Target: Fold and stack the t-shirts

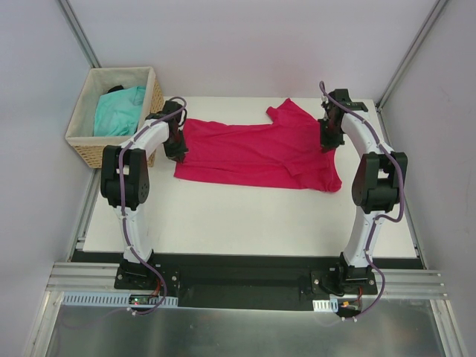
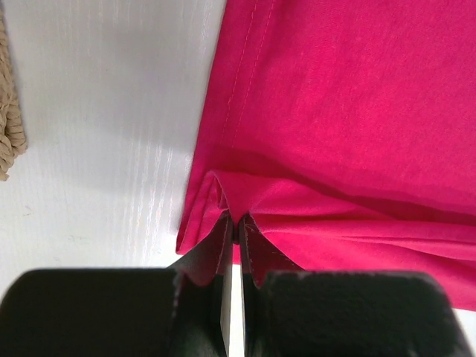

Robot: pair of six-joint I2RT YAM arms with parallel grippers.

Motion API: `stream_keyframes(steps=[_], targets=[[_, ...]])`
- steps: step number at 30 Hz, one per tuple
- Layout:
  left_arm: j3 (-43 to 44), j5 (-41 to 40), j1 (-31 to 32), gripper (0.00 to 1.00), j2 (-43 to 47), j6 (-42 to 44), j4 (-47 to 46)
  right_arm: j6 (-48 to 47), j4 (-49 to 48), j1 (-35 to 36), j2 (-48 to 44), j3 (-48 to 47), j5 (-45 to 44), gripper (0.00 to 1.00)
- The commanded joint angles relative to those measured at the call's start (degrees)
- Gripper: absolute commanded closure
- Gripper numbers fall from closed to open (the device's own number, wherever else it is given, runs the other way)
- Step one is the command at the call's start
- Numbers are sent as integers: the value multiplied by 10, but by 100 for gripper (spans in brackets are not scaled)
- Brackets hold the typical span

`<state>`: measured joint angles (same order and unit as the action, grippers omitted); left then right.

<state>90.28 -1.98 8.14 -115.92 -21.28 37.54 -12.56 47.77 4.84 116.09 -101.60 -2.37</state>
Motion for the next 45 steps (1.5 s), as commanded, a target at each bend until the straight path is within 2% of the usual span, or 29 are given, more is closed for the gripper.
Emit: stream_keyframes(steps=[1,17,18,19,20,21,23,24,26,28,31,35,40,41,43,44,45], targets=[[-5,-18,-4,100,38,-13,5,-6,-15,-5,-3,-40,0,99],[15,-18,-4,100,35,-12,15,-1,-10,-6,40,-63,48,99],[17,-18,-4,100,35,-12,17,-1,-10,-5,41,-63,52,96],[17,-17,-4,100,36,-12,18,0,-9,-5,43,-65,54,84],[15,-17,-4,96,38,-12,18,2,-7,-5,45,-68,53,76],[15,-18,-4,83,38,-13,20,7,-11,-5,44,-68,42,67],[13,-22,-4,68,44,-15,20,9,-14,-4,37,-73,33,63],[14,-22,-3,59,46,-16,20,10,-14,-6,34,-77,27,53],[17,-30,-3,54,53,-17,19,9,-14,-8,20,-92,-1,50],[24,-37,-4,44,59,-19,18,4,-14,-9,5,-99,-25,48],[47,-47,-4,40,61,-17,20,-8,-16,-12,-43,-98,-47,47],[67,-57,-4,39,68,-17,19,-1,-7,-23,-102,-56,-22,47],[25,-36,-3,41,85,-32,21,11,-15,-18,-183,109,16,53],[14,-36,-3,45,91,-32,20,17,-22,-15,-191,128,18,54],[-17,-34,-3,54,108,-32,20,24,-15,-13,-200,160,40,67],[-27,-31,-3,69,113,-30,19,31,-14,-14,-199,168,50,78],[-37,-27,-3,77,122,-26,14,34,-17,-12,-196,175,54,83]])
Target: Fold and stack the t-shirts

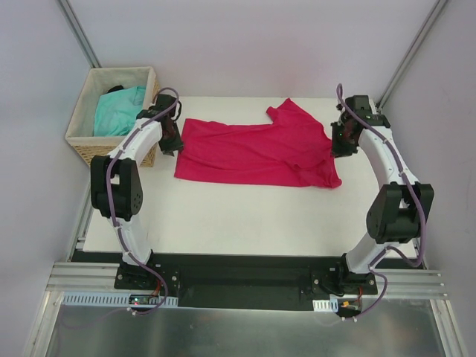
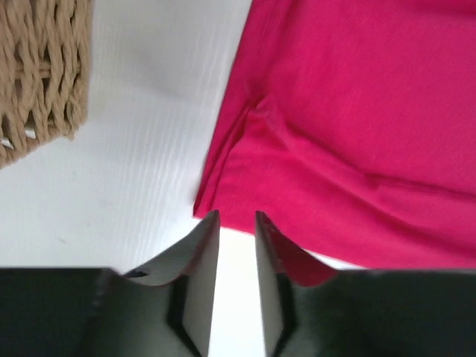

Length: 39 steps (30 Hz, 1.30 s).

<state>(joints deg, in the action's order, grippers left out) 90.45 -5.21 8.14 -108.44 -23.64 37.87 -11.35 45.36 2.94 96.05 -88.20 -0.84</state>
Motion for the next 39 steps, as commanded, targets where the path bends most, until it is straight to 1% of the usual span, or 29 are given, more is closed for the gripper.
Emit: stream_keyframes(steps=[1,2,3,6,11,15,19,21,24,26,27,28,29,31,34,35,39], targets=[[-57,8,-3,88,50,0,7,26,2,8,11,57,38,88],[-65,10,-3,96,52,1,1,38,-12,8,15,63,37,99],[-72,13,-3,100,55,3,-9,40,-20,8,18,68,37,99],[-75,27,-3,100,54,7,-23,42,-41,8,38,67,46,99],[-68,40,-3,100,44,8,-35,39,-30,8,86,42,42,99],[-66,41,-3,100,43,5,-39,34,5,8,122,5,29,99],[-65,42,-2,100,43,6,-38,34,65,8,173,-43,15,99],[-67,37,-2,100,45,5,-38,35,73,9,192,-57,12,99],[-63,35,-1,100,47,7,-39,43,75,9,194,-65,13,99],[-58,33,-1,100,53,11,-37,55,70,9,162,-73,12,99],[-56,31,-1,100,55,14,-37,60,70,8,149,-76,-7,98],[-55,29,-1,100,56,16,-37,63,75,8,124,-76,-24,92],[-56,29,-1,100,56,15,-37,63,76,7,114,-71,-28,85],[-62,35,-1,100,53,16,-36,62,82,1,93,-54,-36,66],[-70,44,-1,100,48,14,-36,62,73,-5,50,19,-50,61],[-72,45,0,100,49,14,-36,64,67,-6,22,53,-55,60],[-78,48,1,100,43,19,-36,76,64,-13,-2,96,-46,59]])
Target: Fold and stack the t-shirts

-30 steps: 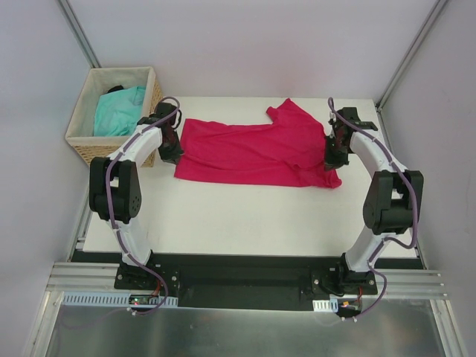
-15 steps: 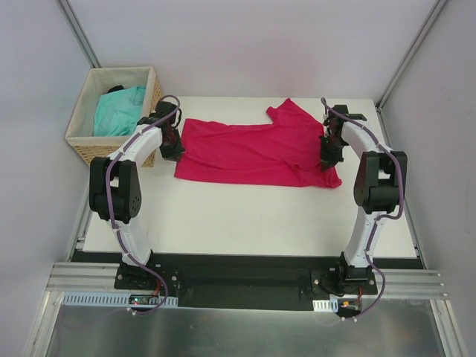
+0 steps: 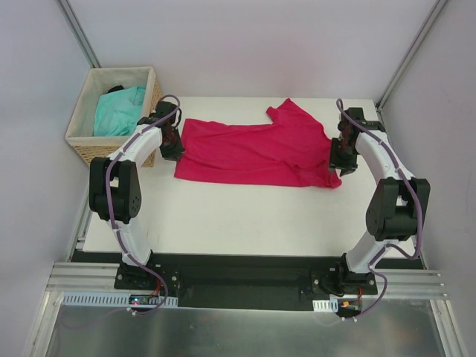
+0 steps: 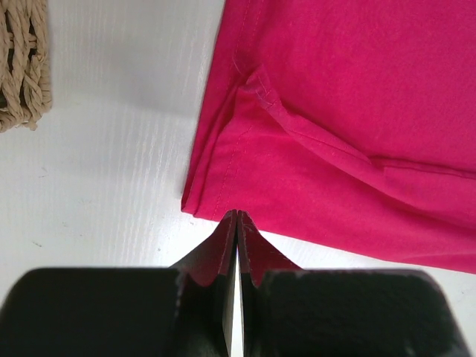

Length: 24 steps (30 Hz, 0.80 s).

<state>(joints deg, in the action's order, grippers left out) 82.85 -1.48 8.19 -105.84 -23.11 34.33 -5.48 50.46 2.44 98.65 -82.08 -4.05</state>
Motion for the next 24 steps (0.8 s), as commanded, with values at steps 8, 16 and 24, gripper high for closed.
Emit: stream_keyframes(steps=[8,16,24], targets=[[-15,14,2,100,-23,13,-1,11,22,-11,-57,80,-17,60],[-15,35,4,100,-60,14,-29,-1,33,-21,-60,64,-26,59],[-22,38,9,100,-75,11,-37,-20,33,-23,-51,47,-41,59]])
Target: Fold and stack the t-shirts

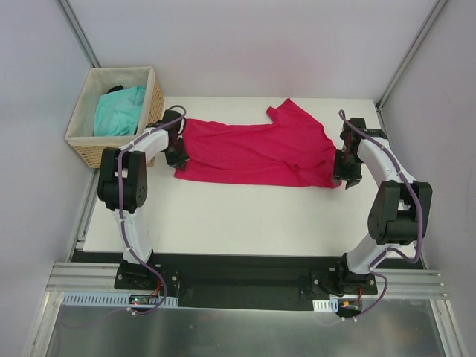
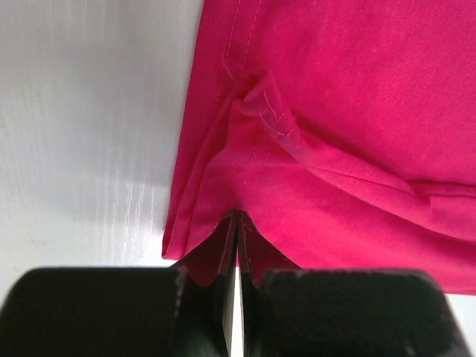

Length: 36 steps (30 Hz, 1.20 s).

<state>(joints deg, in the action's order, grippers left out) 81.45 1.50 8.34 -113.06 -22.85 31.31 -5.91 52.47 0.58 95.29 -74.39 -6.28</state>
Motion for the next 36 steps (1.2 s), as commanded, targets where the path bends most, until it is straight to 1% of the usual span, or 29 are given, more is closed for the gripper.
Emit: stream_keyframes(steps=[1,7,12,20,27,36], targets=[[-8,7,7,100,-5,6,-7,-19,10,-4,-17,-31,-23,59],[-16,-1,8,100,-12,2,0,-30,-41,-4,30,-39,7,59],[-21,-3,8,100,-17,-1,0,-29,-69,-15,44,-25,19,59],[-19,-4,8,100,-24,-4,1,-35,-89,-21,77,-26,29,59],[-23,-5,8,100,-26,-9,2,-34,-86,-21,69,-30,53,61],[-26,-6,8,100,-28,-16,1,-35,-57,-21,35,-36,52,62]])
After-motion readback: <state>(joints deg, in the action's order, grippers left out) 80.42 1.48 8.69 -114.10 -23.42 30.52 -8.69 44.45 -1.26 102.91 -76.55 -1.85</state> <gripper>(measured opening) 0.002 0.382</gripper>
